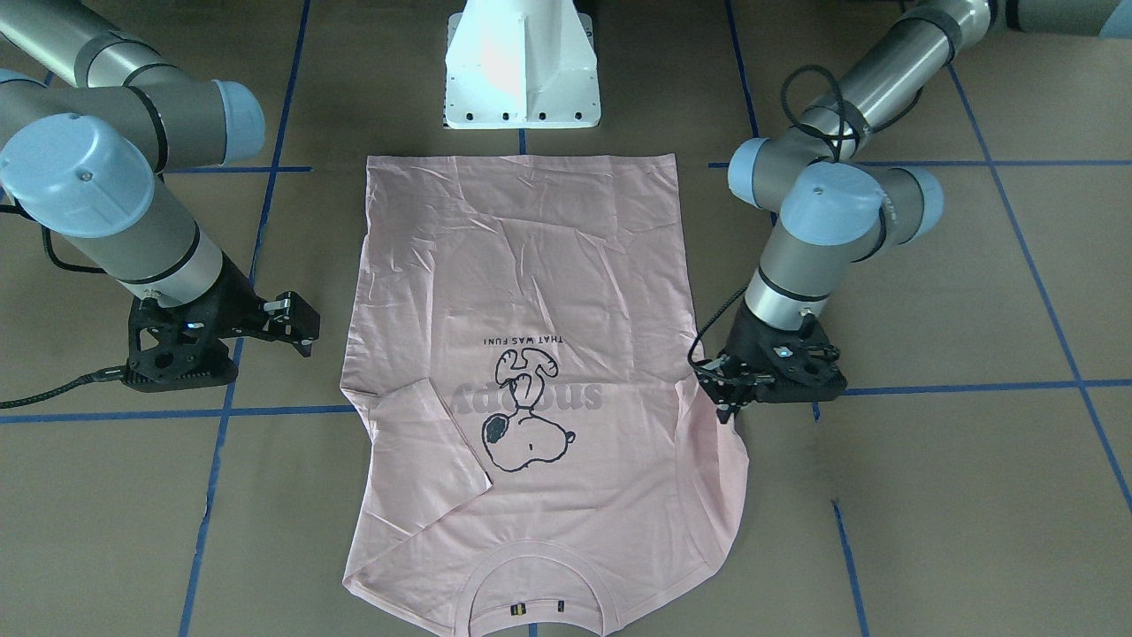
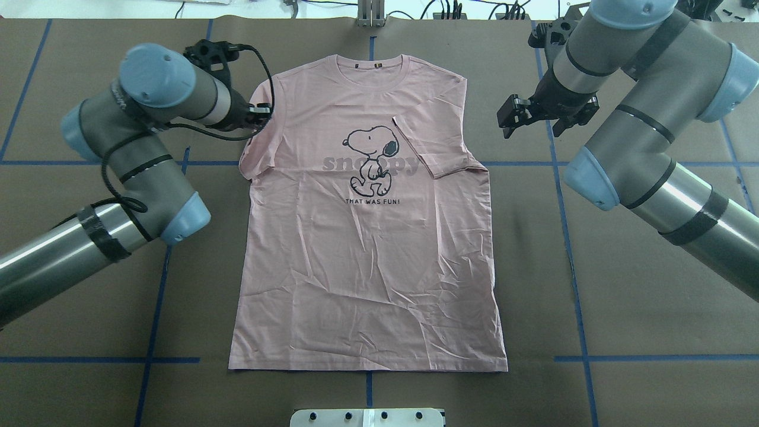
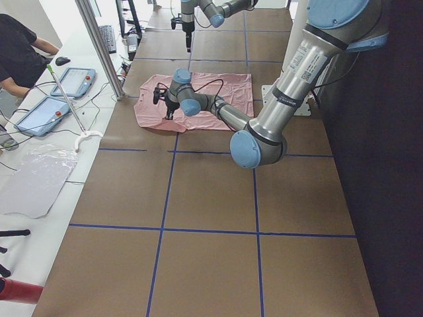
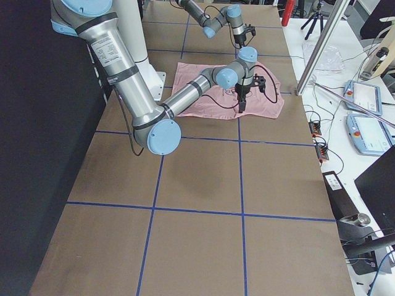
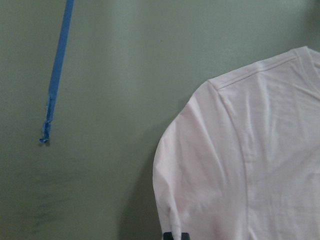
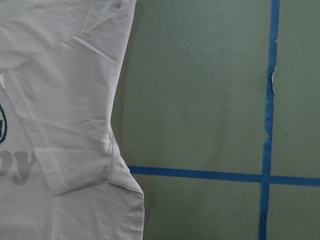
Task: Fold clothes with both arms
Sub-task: 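Fold the grasped sleeve inward over the shirt body with the left gripper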
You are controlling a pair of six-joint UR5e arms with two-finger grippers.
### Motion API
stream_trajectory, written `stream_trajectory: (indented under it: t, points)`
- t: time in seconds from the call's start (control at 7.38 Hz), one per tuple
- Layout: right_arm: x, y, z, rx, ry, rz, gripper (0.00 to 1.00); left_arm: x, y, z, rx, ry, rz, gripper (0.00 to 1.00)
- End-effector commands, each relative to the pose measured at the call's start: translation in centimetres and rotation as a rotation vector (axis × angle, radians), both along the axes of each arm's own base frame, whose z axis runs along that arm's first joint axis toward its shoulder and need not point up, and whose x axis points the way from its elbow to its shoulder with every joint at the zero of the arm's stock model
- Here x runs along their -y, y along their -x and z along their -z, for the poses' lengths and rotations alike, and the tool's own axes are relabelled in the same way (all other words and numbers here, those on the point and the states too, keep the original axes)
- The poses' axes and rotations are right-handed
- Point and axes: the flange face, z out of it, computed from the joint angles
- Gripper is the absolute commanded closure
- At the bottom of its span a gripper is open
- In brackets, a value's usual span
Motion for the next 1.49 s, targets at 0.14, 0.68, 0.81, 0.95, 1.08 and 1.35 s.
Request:
stream_trajectory:
  t: [0.14, 0.68, 0.81, 0.95, 1.08, 1.35]
  points:
    - [-0.5, -0.3, -1.1, -0.004, 0.003, -0.002, 0.00, 2.4, -9.0, 7.3, -0.063, 0.122, 0.042, 1.00]
    - [-0.4, 0.1, -1.6, -0.012, 0.012, 0.001, 0.00, 3.2, -8.4, 6.7, -0.094, 0.102, 0.056, 1.00]
    - [-0.6, 0.3, -1.6, -0.013, 0.011, 0.004, 0.00, 3.2, -8.3, 6.8, -0.104, 0.093, 0.055, 1.00]
    - [-0.6, 0.4, -1.7, -0.015, 0.012, 0.005, 0.00, 3.2, -8.3, 6.9, -0.114, 0.088, 0.054, 1.00]
    - [-0.6, 0.5, -1.7, -0.015, 0.012, 0.007, 0.00, 3.4, -8.1, 7.0, -0.123, 0.094, 0.065, 0.89]
    - [-0.6, 0.5, -1.7, -0.015, 0.012, 0.007, 0.00, 3.3, -7.9, 7.7, -0.157, 0.072, 0.065, 0.00]
